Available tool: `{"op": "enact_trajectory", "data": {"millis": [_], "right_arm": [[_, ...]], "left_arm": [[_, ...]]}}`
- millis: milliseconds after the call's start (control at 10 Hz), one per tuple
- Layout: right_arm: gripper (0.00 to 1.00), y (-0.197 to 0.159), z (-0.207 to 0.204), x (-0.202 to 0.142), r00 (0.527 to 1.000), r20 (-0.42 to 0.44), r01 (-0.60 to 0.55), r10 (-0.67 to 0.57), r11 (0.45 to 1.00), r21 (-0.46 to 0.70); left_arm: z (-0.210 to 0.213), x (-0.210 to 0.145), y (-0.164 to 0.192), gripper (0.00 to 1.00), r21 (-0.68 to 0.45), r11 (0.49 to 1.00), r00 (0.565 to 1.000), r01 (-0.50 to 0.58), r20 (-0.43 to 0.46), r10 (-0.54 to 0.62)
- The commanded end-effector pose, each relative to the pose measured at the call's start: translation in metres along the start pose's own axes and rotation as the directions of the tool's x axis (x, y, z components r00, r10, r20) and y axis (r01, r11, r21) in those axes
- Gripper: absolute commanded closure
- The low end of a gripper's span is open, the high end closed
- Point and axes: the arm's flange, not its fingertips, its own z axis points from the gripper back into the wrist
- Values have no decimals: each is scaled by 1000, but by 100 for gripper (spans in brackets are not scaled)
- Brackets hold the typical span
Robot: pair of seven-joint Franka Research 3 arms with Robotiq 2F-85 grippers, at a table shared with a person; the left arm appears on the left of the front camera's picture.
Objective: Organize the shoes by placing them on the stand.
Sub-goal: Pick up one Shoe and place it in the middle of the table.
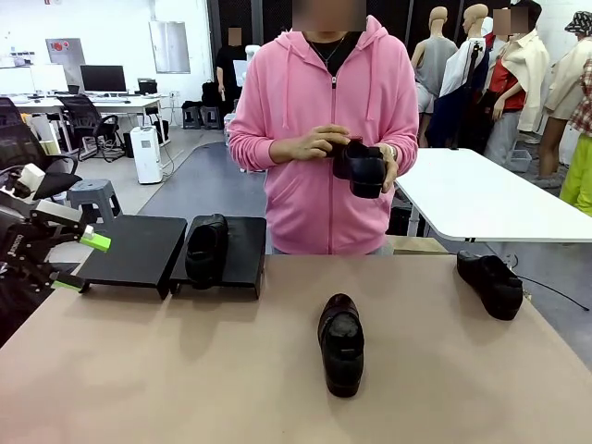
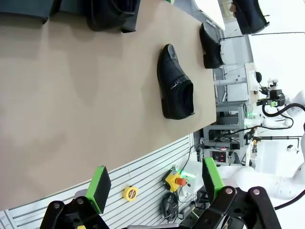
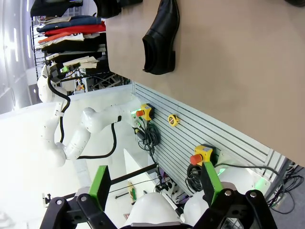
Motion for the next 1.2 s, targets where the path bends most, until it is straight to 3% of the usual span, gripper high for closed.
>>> {"op": "enact_trajectory", "data": {"millis": [0,500,600,700,800,1000,1100], "right_arm": [[0,5,2,1,1000,9,15,-15,1000,13],[0,0,0,0,1000,0,0,0,1000,0],[0,24,-28,49,998,-38,43,-54,969,-243],[0,33,-46,104,995,-75,27,-60,923,-385],[0,28,-61,163,999,20,46,-42,848,-528],[0,33,-97,205,993,69,-31,95,781,-624],[0,37,-112,213,992,97,8,77,741,-671]], "left_arm": [[1,0,-2,0,0,1000,1000,-13,-2,13],[1,0,-2,0,0,1000,1000,-13,-2,13],[1,0,-2,0,0,1000,1000,-13,-2,13],[1,0,-2,0,0,1000,1000,-13,-2,13],[1,0,-2,0,0,1000,1000,-13,-2,13],[1,0,-2,0,0,1000,1000,-13,-2,13],[1,0,-2,0,0,1000,1000,-13,-2,13]]}}
